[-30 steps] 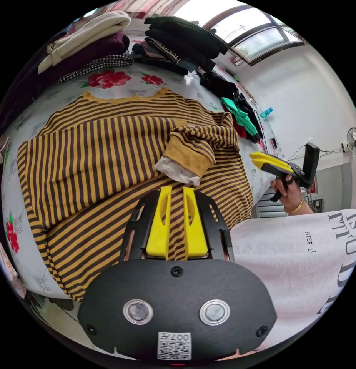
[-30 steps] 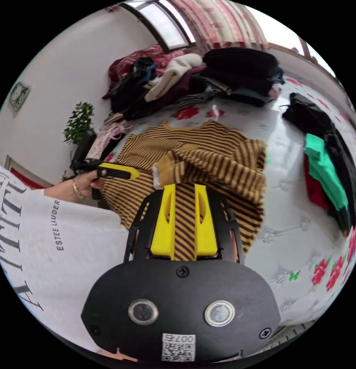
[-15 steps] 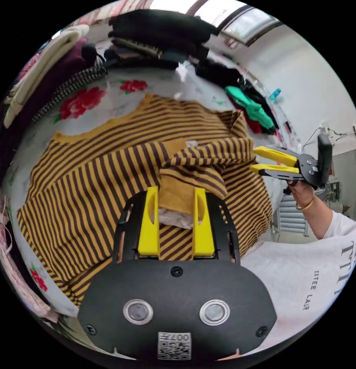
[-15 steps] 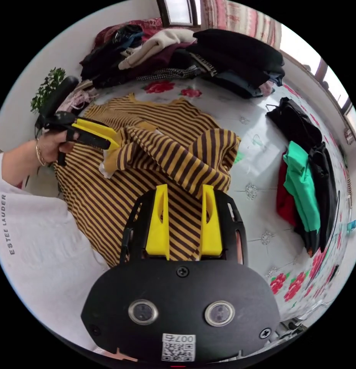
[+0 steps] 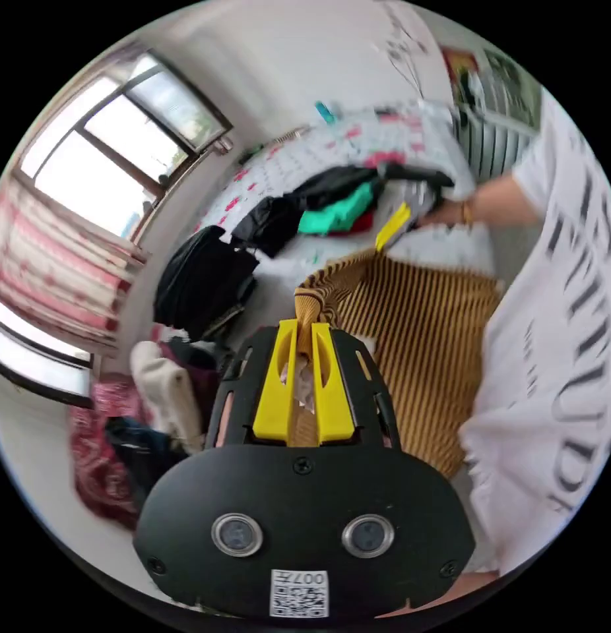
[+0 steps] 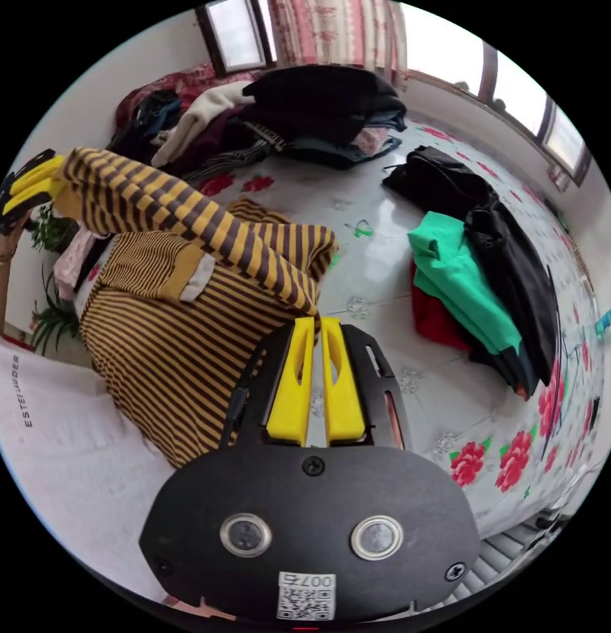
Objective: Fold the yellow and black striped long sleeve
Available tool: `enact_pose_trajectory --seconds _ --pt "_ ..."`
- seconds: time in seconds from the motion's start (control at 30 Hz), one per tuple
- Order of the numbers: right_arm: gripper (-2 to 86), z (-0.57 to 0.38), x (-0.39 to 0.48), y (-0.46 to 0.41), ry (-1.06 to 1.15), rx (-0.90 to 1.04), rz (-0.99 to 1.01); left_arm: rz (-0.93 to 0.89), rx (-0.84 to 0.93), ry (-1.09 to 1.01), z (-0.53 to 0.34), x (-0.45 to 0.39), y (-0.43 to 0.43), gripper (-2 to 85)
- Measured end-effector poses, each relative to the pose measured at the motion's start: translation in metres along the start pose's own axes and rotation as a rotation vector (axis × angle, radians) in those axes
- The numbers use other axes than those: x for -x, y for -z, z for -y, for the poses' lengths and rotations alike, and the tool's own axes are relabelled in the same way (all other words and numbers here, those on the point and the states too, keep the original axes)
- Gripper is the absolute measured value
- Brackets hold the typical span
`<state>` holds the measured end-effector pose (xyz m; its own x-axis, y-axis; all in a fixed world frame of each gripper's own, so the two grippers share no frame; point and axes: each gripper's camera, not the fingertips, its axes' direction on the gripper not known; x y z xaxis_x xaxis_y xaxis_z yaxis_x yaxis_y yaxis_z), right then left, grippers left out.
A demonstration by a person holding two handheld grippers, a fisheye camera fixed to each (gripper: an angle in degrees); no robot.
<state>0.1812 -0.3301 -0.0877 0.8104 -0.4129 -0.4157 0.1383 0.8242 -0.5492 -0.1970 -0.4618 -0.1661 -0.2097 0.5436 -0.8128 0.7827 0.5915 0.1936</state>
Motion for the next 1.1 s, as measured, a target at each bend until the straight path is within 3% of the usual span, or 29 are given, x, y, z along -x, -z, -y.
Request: enact_pose_trajectory --seconds 0.07,0.13,0.2,0.3,0.43,0.63,0.77,0.87,0.93,1.1 --pt "0.6 0.0 0.016 -0.016 0.086 0.061 -0.011 0.097 0.166 -0.055 -0.021 -0.037 -0.038 4.2" --pt "1.0 0.002 0.022 -0.032 0.123 0.14 -0.002 -0.087 0.459 -0.051 -0.061 -0.079 -0.098 2.8" --pt "1.4 0.003 0.022 -0.037 0.137 0.173 0.032 -0.211 0.51 -0.006 -0.087 -0.101 -0.107 1.4" --pt "2.2 0.004 0.014 -0.032 0.166 0.2 0.094 -0.365 0.446 0.186 -0.111 -0.105 -0.086 1.7" --pt "2.9 0.019 -0.013 -0.007 0.107 0.087 0.166 -0.356 0.38 0.54 -0.141 -0.062 -0.081 5.2" --pt "3.6 0.087 -0.044 -0.013 -0.002 -0.004 0.194 -0.47 0.251 0.883 -0.163 0.016 -0.139 7.8" --pt "3.5 0.123 -0.048 -0.048 -0.038 0.077 0.287 -0.586 0.331 0.919 -0.159 0.028 -0.192 7.4" --pt "1.8 0.132 -0.053 -0.058 -0.036 0.088 0.203 -0.586 0.431 0.867 -0.153 0.016 -0.215 3.7" --pt "1.3 0.135 -0.07 -0.059 -0.089 0.086 0.162 -0.544 0.402 0.895 -0.157 0.02 -0.204 1.4" --pt "2.2 0.134 -0.118 -0.078 -0.245 0.115 0.339 -0.532 0.227 1.033 -0.175 0.032 -0.168 1.5"
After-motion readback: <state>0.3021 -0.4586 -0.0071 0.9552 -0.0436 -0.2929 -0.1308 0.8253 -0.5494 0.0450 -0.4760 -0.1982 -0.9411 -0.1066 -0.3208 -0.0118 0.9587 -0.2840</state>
